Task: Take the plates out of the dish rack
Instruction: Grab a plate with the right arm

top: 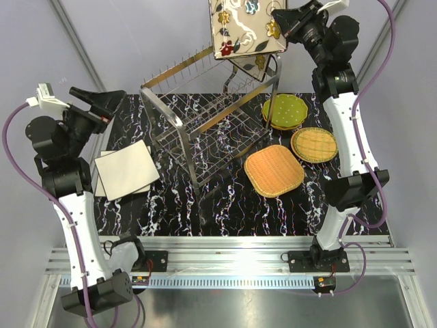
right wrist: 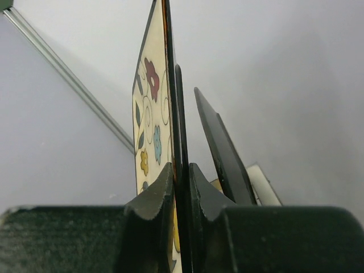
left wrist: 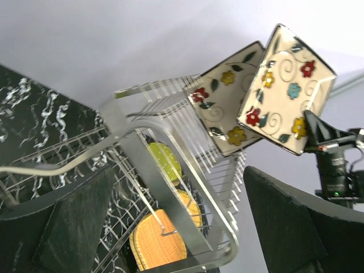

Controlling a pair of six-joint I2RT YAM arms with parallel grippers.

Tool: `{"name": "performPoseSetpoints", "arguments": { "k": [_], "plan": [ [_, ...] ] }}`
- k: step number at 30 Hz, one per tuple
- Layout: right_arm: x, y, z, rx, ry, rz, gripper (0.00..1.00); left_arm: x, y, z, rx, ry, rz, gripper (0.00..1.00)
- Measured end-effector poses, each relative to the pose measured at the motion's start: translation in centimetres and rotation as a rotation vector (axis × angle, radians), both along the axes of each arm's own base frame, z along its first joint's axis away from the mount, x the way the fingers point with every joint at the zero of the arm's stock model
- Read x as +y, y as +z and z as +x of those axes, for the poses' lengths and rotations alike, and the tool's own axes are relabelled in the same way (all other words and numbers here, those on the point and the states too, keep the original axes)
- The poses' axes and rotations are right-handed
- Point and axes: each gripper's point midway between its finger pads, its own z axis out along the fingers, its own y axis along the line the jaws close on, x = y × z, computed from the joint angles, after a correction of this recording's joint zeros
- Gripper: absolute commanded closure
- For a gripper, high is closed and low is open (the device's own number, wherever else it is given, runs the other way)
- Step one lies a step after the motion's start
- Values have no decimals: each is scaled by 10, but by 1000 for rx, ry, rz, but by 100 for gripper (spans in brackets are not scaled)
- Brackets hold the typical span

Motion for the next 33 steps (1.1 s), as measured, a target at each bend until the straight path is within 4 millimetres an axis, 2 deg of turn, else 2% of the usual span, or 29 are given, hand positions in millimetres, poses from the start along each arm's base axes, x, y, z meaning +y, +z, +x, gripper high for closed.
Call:
{"name": "performPoseSetpoints", "arguments": {
  "k": [7,12,21,26,33],
  "plan": [
    [11,2,-9,61,95,95,100,-27,28,-7,-83,-86,16,1],
    [18,0,-13,100,151,142,100,-53,35,-3,-96,-178,11,1],
    [34,-27,-16,209,239,180,100,-100,42,13,-95,-306,12,1],
    [53,-44,-20,267,294,185,100,-115,49,17,-115,-332,19,1],
    [81,-53,-38,310,377,183,100,-123,48,21,-114,-339,20,1]
  ]
}}
